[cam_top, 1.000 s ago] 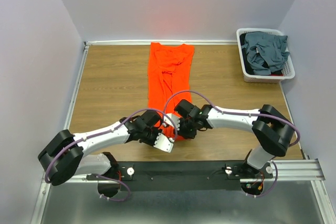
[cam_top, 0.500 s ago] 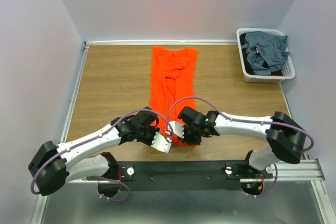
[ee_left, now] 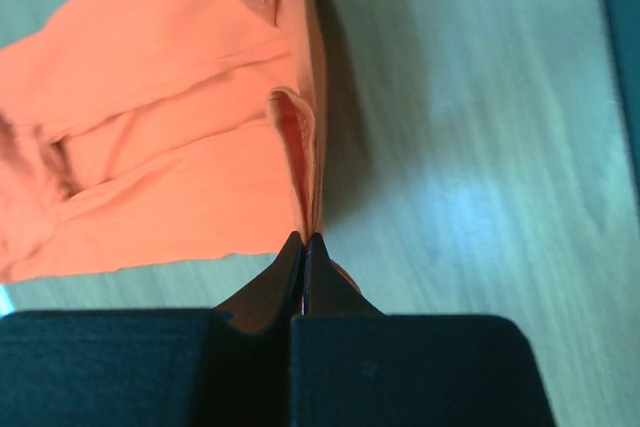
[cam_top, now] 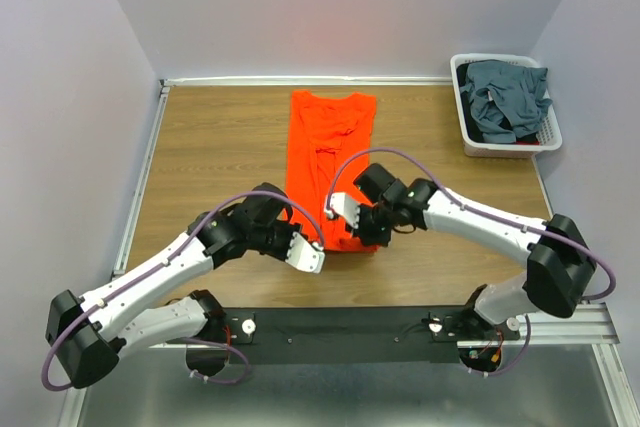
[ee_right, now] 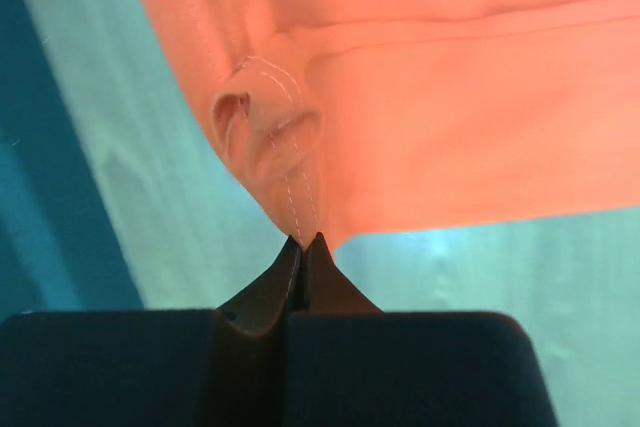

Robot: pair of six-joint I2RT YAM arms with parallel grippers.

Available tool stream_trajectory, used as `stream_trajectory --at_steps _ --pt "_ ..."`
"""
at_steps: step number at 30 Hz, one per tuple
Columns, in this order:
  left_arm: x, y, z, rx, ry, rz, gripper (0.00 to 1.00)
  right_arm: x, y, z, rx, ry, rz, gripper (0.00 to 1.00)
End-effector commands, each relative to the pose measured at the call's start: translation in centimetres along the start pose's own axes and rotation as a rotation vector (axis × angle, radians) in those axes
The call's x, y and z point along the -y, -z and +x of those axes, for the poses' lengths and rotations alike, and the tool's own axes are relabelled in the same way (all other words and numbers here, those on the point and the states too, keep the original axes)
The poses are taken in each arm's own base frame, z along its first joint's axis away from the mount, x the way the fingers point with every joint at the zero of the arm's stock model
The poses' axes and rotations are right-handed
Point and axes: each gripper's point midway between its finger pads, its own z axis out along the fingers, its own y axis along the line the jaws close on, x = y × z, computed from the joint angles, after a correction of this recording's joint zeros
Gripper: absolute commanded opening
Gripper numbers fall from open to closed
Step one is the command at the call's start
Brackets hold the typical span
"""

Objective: Fold and stack the t-shirts
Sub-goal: Fold the tshirt

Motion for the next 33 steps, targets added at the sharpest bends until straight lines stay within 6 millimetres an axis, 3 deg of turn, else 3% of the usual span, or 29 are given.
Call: stream_trajectory --at_steps 1,7,15,24,33 --pt "-2.8 0.7 -0.6 0.041 0.015 -0.079 0.00 2.2 1.3 -0.8 0.005 0.022 -0.002 0.01" --pt "-7.8 0.9 2.1 -0.004 -0.028 -0.220 0.00 6.6 2.3 -2.7 0.034 0.068 0.056 0.01" --pt "-13.3 0.7 5.3 -0.052 -0.062 -0.308 0.00 12.1 2.1 -2.4 0.020 0.070 0.087 0.01" --pt "-17.5 -0.7 8.5 -0.088 -0.102 -0.333 0.00 18.4 2.5 -2.4 0.019 0.072 0.140 0.00" --pt "-20.6 -2.2 11.5 -0.108 -0.108 -0.341 0.00 23.1 0.7 -1.8 0.004 0.059 0.149 0.01"
